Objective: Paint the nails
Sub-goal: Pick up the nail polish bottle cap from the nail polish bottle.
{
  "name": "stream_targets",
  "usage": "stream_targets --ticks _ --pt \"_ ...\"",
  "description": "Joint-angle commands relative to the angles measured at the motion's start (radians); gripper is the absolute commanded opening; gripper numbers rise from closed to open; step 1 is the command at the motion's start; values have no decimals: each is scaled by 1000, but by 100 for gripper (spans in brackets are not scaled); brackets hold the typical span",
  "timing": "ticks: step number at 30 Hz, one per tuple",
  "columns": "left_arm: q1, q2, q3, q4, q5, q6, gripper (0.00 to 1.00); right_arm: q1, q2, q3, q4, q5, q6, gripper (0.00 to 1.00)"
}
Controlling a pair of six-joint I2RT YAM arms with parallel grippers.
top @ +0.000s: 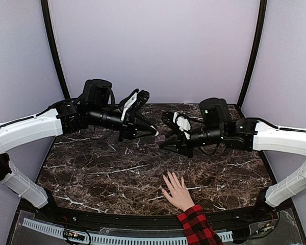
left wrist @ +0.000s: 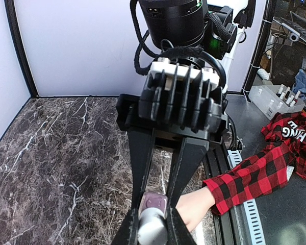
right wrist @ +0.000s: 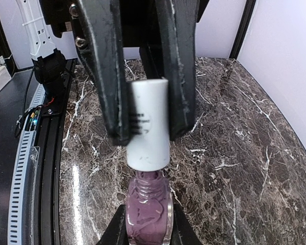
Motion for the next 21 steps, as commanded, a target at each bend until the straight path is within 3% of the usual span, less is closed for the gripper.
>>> stream_targets --ticks 1,21 --pt "-4 -44 25 -6 6 16 1 3 8 16 26 8 -7 0" --pt "-2 -58 16 2 49 20 1 3 14 22 24 20 -6 0"
